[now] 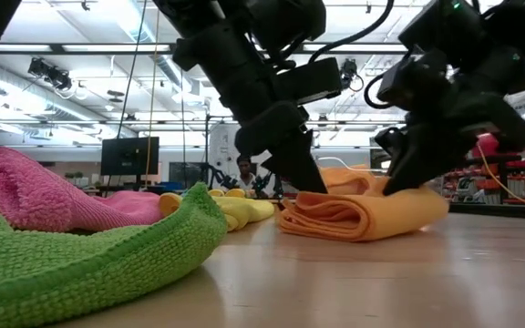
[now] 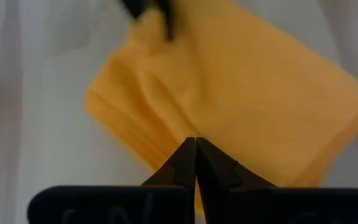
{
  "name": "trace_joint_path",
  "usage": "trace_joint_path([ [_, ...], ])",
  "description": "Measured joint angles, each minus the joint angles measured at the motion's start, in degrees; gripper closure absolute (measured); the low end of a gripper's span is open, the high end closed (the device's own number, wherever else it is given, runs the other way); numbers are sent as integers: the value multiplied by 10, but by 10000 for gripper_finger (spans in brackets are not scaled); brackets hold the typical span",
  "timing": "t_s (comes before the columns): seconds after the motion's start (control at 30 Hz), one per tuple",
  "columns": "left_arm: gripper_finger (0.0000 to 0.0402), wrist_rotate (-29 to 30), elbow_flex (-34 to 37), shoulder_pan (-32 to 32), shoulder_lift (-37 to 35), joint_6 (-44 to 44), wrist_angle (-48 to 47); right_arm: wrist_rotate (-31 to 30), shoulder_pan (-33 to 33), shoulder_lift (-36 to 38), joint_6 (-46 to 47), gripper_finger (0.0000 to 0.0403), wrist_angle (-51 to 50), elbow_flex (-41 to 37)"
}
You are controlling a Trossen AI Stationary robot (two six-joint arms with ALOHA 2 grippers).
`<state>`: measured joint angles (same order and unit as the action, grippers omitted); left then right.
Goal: Fold microfiber towels
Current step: Fold the orange microfiber cloth
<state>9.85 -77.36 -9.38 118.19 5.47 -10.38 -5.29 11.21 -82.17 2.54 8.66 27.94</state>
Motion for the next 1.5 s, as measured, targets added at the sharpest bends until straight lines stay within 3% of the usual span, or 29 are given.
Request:
trace_joint_path([
  [0.13,381,4,0,5,-7,-4,13,0,14,-1,-22,364,-2,0],
  [0.33,392,65,-1,17,-2,-39,37,0,37,-1,-29,364,17,0],
  [0.63,368,64,-1,32,25,-88,49,-25,44,-1,-41,364,38,0],
  [0.9,386,36,-2,31,57,-63,74,-37,42,-2,-52,365,40,1],
  [1.17,384,34,-1,31,56,-63,76,-37,17,-2,-20,365,64,3],
  [1.33,374,34,-1,31,56,-62,77,-41,-18,-3,49,365,61,3],
  [1.5,387,34,-1,31,56,-62,78,-41,-26,-5,82,365,59,3],
])
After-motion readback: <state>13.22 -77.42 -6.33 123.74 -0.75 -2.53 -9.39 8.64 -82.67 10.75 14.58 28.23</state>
